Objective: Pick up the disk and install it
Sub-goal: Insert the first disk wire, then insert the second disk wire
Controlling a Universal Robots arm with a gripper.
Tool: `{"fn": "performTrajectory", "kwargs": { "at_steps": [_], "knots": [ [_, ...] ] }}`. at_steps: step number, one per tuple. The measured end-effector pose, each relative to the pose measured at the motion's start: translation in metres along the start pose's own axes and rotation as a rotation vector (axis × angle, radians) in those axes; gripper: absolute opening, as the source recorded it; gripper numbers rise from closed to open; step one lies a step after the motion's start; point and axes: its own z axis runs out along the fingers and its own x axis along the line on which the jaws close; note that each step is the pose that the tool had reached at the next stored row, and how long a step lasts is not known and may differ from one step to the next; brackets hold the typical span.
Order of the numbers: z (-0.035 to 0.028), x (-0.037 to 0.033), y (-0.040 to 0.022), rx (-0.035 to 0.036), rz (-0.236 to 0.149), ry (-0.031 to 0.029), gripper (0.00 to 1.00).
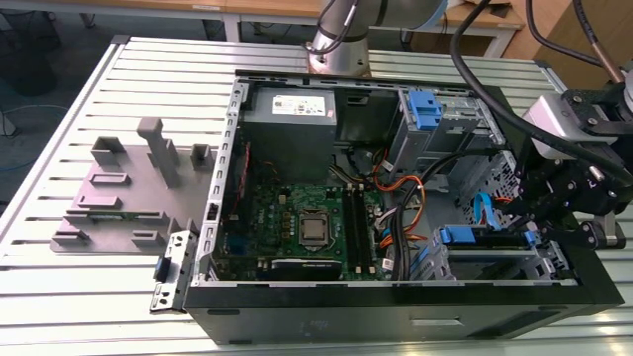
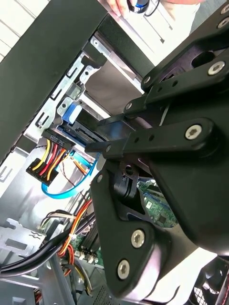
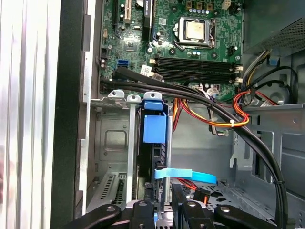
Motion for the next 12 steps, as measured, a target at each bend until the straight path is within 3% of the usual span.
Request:
{"fn": "performTrajectory", "kwargs": {
  "at_steps": [12],
  "knots": [
    [-0.0028, -0.0005, 0.0001, -0.0001, 0.000, 0.0022, 0.29]
  ]
}}
